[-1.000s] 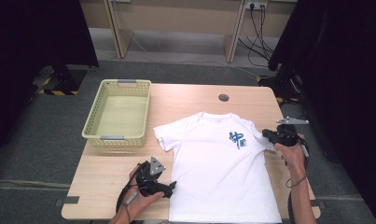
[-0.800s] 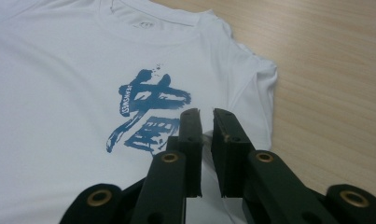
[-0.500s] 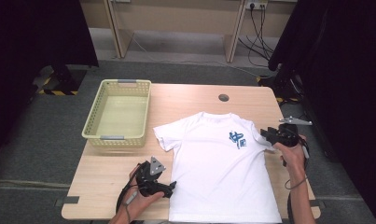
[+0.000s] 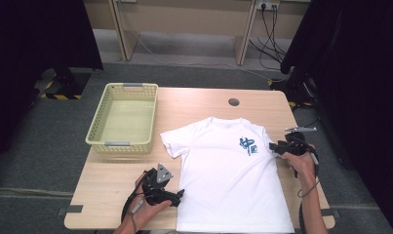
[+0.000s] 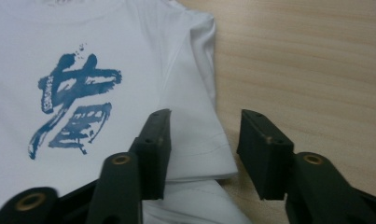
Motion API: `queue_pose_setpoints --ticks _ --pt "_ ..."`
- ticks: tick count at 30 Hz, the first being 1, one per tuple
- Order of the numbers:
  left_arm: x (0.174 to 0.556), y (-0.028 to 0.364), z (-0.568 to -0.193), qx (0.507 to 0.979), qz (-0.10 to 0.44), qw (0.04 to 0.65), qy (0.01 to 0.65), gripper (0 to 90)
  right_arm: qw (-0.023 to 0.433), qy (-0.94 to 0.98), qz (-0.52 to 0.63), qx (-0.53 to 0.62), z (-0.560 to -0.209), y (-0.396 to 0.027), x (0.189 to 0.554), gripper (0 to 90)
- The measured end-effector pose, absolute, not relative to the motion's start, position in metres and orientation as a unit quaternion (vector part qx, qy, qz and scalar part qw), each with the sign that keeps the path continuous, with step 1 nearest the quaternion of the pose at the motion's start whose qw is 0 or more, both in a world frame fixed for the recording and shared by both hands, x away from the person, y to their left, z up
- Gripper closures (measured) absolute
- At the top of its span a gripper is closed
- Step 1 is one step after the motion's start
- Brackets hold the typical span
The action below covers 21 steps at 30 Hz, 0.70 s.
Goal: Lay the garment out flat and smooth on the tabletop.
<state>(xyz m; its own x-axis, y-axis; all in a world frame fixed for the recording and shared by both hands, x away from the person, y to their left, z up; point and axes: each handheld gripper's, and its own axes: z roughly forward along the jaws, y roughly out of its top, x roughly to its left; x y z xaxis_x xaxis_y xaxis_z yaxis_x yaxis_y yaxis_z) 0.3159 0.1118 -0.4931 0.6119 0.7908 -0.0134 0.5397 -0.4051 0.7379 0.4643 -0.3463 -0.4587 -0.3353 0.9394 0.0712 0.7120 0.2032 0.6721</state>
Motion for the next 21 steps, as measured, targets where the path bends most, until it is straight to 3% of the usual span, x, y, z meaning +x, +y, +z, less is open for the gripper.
queue_pose_setpoints --ticks 4,10,18,21 --pt "0.316 0.112 -0.493 0.821 0.173 0.364 0.405 0.0 0.196 0.768 0.317 0.522 -0.460 -0.346 0.463 77.7" --pt "0.316 0.112 -0.493 0.820 0.172 0.365 0.405 0.0 0.227 0.769 0.317 0.507 -0.449 -0.351 0.460 86.9" --pt "0.316 0.112 -0.493 0.821 0.173 0.364 0.405 0.0 0.283 0.755 0.298 0.511 -0.445 -0.359 0.467 83.4" --pt "0.316 0.112 -0.493 0.821 0.173 0.364 0.405 0.0 0.292 0.744 0.306 0.518 -0.446 -0.358 0.469 67.2"
